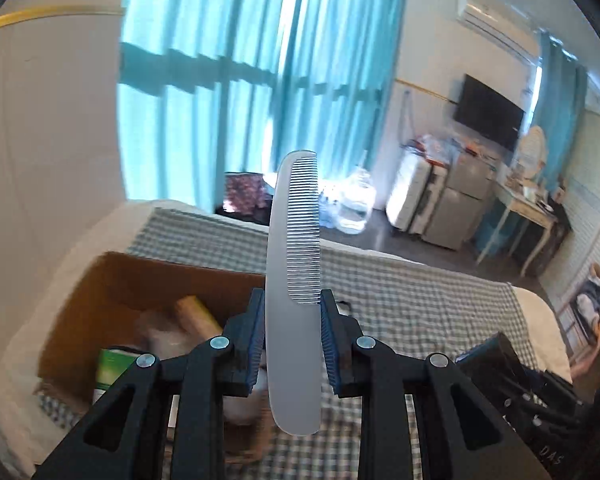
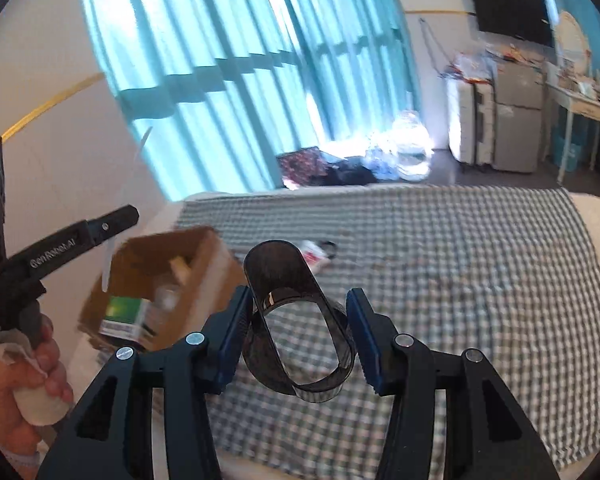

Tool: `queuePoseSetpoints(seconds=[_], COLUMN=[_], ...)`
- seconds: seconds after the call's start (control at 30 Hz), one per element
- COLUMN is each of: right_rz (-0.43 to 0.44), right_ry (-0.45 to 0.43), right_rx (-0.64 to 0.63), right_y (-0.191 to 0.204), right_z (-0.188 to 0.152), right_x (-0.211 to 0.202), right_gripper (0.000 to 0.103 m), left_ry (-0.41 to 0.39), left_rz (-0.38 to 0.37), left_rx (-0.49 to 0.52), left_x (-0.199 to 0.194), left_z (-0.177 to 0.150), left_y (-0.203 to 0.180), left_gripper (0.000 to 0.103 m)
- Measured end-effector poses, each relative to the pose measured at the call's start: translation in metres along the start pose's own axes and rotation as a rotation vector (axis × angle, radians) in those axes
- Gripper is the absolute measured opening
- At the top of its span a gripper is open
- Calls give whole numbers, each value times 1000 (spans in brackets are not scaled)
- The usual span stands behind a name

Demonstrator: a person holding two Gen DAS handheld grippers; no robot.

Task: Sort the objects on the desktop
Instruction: 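Carry the comb and glasses case into the box and release both grippers, then move both grippers back toward the red packet and black hair tie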

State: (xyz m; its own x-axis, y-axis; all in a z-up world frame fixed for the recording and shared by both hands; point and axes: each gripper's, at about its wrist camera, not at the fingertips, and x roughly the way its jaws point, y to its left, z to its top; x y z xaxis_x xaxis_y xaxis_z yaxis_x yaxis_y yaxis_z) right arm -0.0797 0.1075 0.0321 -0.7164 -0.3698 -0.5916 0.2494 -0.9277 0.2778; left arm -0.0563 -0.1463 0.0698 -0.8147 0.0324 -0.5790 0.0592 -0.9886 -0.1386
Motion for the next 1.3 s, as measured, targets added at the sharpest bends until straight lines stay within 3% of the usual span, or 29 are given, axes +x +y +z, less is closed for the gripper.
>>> queuePoseSetpoints(seconds=[0.1,0.2,0.33,0.4,0.5,0.57,0.63,0.7,0.77,0.83,0.87,0.9,0.97,1.0,1.13,1.2,1.3], right_rz=[120,230,284,286,226,115,8,-58,-116,-119,-109,-97,-66,-65,-120,-157,-173], right_ry=[28,81,186,186,137,114,105,134,201,254,281,313,354,372,418,417,402], right_rx=[-18,15,2,6,-46,-108,-138,-139,-88,-29,-8,0,-20,-39,-85,-98,-109], right_y=[45,84,127,126,113,94,65,33,0,-24,-30,-32,-28,-26,-18,-17,-15], right_z=[14,21,16,12,4,-4,-15,-30,-52,-73,-86,-99,-118,-125,-144,-148,-150], right_x=[25,64,126,140,137,130,121,118,121,126,132,139,152,160,187,193,189], right_gripper=[42,41,35,35,36,43,58,70,71,71,71,71,71,72,71,65,64], left_ry=[20,56,114,135,154,160,165,175,197,220,229,238,230,214,207,206,211], left_rz=[58,98,119,126,110,98,78,71,70,72,78,94,133,144,164,179,181], left_rx=[-25,-75,-141,-125,-106,-89,-89,-97,-116,-136,-136,-134,-140,-145,-135,-121,-118], left_x=[5,18,45,56,69,76,83,92,101,109,109,110,106,101,91,88,87], left_z=[-5,-16,-33,-37,-39,-42,-45,-49,-55,-60,-62,-63,-64,-63,-62,-61,-60], left_y=[39,77,111,118,119,110,104,100,98,96,96,95,92,91,93,91,92], left_gripper=[26,26,26,26,26,26,26,26,26,28,34,53,74,78,84,84,84])
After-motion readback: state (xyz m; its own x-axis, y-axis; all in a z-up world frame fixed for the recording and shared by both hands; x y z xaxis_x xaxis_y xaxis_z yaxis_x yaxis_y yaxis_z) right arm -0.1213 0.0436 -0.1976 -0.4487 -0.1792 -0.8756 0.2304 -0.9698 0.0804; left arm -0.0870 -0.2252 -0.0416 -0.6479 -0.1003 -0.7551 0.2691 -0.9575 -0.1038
